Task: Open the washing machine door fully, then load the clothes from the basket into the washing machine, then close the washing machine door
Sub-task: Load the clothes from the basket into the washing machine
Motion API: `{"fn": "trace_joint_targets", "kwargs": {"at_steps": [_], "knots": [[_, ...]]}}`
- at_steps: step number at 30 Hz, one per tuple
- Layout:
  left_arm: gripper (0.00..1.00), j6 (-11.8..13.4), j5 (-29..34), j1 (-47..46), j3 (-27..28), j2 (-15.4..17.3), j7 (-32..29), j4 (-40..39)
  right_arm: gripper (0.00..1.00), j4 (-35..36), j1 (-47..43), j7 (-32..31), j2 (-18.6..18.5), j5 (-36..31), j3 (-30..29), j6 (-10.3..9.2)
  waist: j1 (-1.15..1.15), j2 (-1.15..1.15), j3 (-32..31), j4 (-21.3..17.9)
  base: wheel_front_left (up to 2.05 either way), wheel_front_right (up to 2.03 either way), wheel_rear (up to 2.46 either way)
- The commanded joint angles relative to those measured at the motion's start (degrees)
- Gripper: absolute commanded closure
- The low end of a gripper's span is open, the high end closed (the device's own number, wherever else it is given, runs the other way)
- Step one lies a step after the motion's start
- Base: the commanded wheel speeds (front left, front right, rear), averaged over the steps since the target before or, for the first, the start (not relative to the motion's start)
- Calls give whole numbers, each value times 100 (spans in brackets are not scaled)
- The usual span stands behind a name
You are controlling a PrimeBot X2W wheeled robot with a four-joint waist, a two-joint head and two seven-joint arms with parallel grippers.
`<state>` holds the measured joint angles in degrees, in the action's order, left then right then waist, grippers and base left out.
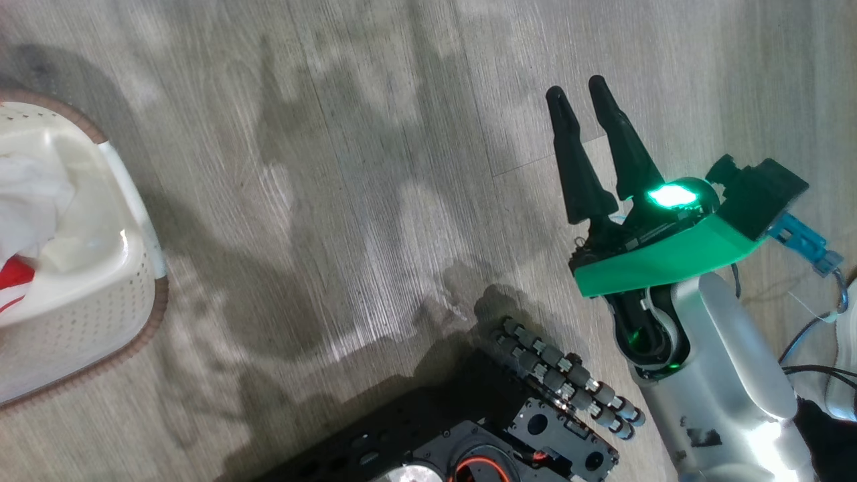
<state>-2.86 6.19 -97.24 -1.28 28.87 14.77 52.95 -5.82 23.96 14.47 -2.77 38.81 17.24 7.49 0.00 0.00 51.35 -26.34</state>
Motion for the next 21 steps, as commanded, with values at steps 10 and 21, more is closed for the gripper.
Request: {"fn": "trace_joint_targets", "kwargs": {"at_steps": [10, 21], "knots": [[0, 119, 46, -208, -226, 280, 22, 347, 0, 98, -127, 52, -10, -73, 109, 0, 0, 0, -42, 15, 0, 0, 0], [0, 75, -312, 157, -199, 164, 22, 331, 0, 27, -93, 52, -10, -322, -80, 0, 0, 0, -405, 163, 0, 0, 0]]}}
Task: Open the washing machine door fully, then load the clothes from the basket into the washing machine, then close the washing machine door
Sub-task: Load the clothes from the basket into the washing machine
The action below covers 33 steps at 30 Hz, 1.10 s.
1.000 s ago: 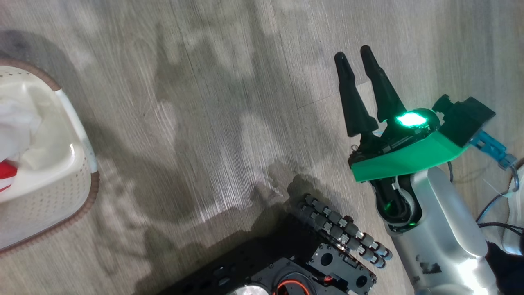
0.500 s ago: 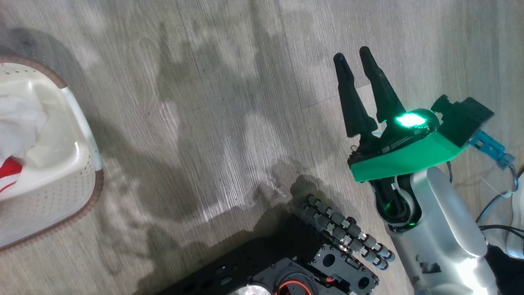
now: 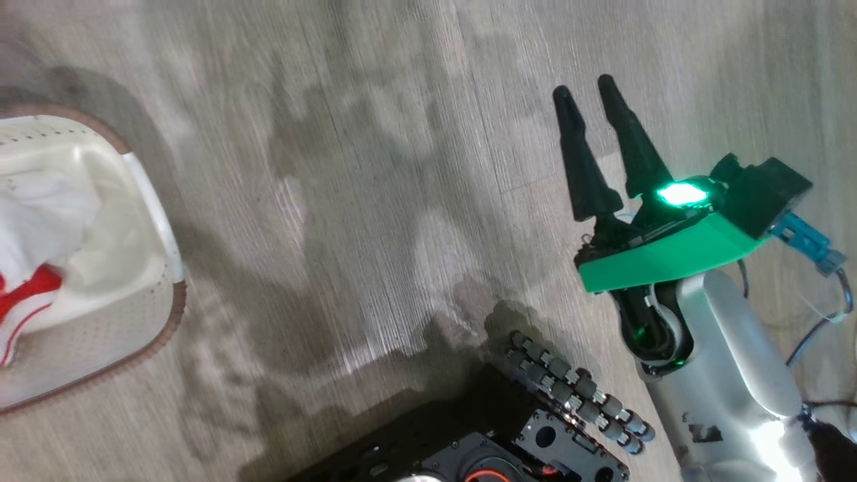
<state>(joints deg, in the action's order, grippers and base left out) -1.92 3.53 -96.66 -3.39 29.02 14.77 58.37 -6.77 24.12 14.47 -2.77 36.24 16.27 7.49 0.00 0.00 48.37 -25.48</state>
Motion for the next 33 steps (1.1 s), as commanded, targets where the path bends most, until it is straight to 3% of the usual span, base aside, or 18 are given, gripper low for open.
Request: {"fn": "trace_joint_targets", "kwargs": {"at_steps": [1, 7, 18, 33], "knots": [[0, -46, -76, 182, 1, 124, 22, -220, 0, 114, -108, 52, -10, -104, -20, 0, 0, 0, -162, 116, 0, 0, 0], [0, -51, -331, 755, 88, -28, 22, -519, 0, 59, -101, 52, -10, -342, -198, 0, 0, 0, -537, 344, 0, 0, 0], [0, -178, -948, 2999, 397, -717, 23, -1582, 0, -153, -402, 52, -10, -892, -583, 0, 0, 0, -1841, 1043, 0, 0, 0], [0, -210, -943, 6170, 364, -1695, 23, -3145, 0, -362, -1097, 52, -10, -1469, -1030, 0, 0, 0, -3475, 1673, 0, 0, 0]]}}
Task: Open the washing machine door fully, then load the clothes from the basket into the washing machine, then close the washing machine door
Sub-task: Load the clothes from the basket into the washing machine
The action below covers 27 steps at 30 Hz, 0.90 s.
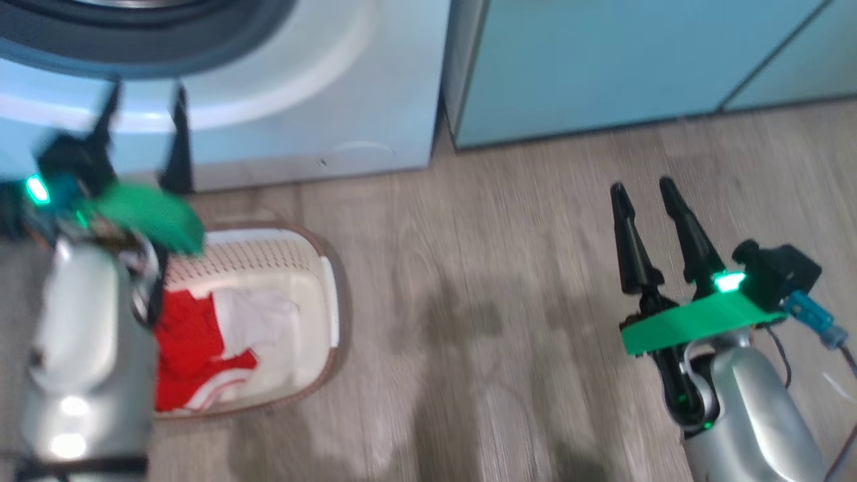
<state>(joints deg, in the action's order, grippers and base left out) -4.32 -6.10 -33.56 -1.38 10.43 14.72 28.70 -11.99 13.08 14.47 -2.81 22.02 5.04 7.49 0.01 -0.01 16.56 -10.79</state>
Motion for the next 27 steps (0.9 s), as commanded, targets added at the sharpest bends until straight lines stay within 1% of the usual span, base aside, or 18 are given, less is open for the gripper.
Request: {"fn": "trace_joint_targets", "kwargs": {"at_steps": [1, 8, 12, 14, 17, 20, 25, 27], "knots": [[0, 46, 24, 79, 174, 93, 28, -289, 0, 151, -39, 52, -7, -68, 81, 0, -1, 1, -389, 230, 0, 0, 0], [0, 119, -55, 1407, 421, -365, 28, -976, 0, 108, -351, 52, -7, -242, 9, 0, -1, 1, -957, 347, 0, 0, 0], [0, 163, -20, 1920, 507, -541, 28, -1370, 0, 101, -511, 52, -7, -281, -60, 0, -1, 1, -1172, 417, 0, 0, 0], [0, 158, -149, 2124, 613, -626, 28, -1541, 0, 102, -576, 52, -7, -286, -73, 0, -1, 1, -1255, 436, 0, 0, 0], [0, 172, -156, 2293, 699, -672, 28, -1705, 0, 114, -628, 52, -7, -296, -77, 0, -1, 1, -1316, 450, 0, 0, 0], [0, 237, -127, 2500, 777, -718, 28, -1933, 0, 136, -691, 52, -7, -297, -89, 0, -1, 1, -1376, 468, 0, 0, 0], [0, 361, 16, 2772, 642, -748, 28, -2170, 0, 135, -764, 52, -7, -296, -95, 0, -1, 1, -1440, 491, 0, 0, 0], [0, 434, -40, 2858, 551, -751, 28, -2171, 0, 129, -776, 52, -7, -288, -91, 0, -1, 1, -1457, 495, 0, 0, 0]]}}
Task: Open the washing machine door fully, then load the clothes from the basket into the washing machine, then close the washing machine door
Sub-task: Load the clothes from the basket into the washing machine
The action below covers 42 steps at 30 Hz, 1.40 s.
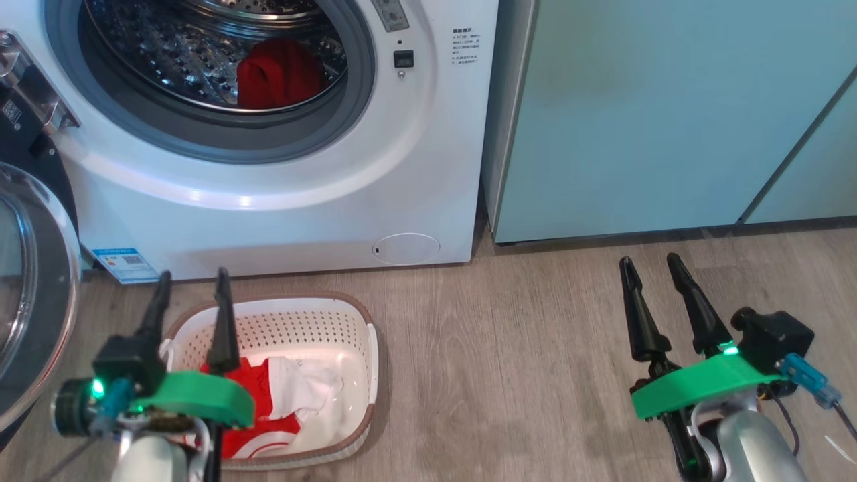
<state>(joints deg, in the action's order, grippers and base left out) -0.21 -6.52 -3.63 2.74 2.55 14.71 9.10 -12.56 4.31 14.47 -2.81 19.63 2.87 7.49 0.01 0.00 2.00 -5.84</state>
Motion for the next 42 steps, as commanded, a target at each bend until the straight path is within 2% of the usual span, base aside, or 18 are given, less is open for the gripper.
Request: {"fn": "trace_joint_targets", "kwargs": {"at_steps": [1, 11, 42], "knots": [[0, 65, -42, -102, 90, 36, 29, -209, 0, 184, 97, 52, -7, -44, 129, 0, -1, 0, -3, 1, 0, 0, 0], [0, 259, -122, -17, -186, 33, 29, -121, 0, 174, 106, 52, -7, -15, 156, 0, -1, 0, 31, -6, 0, 0, 0], [0, 354, -189, 1, -135, 33, 29, -1, 0, 103, 53, 53, -7, -25, 215, 0, -1, 0, -72, 28, 0, 0, 0]]}}
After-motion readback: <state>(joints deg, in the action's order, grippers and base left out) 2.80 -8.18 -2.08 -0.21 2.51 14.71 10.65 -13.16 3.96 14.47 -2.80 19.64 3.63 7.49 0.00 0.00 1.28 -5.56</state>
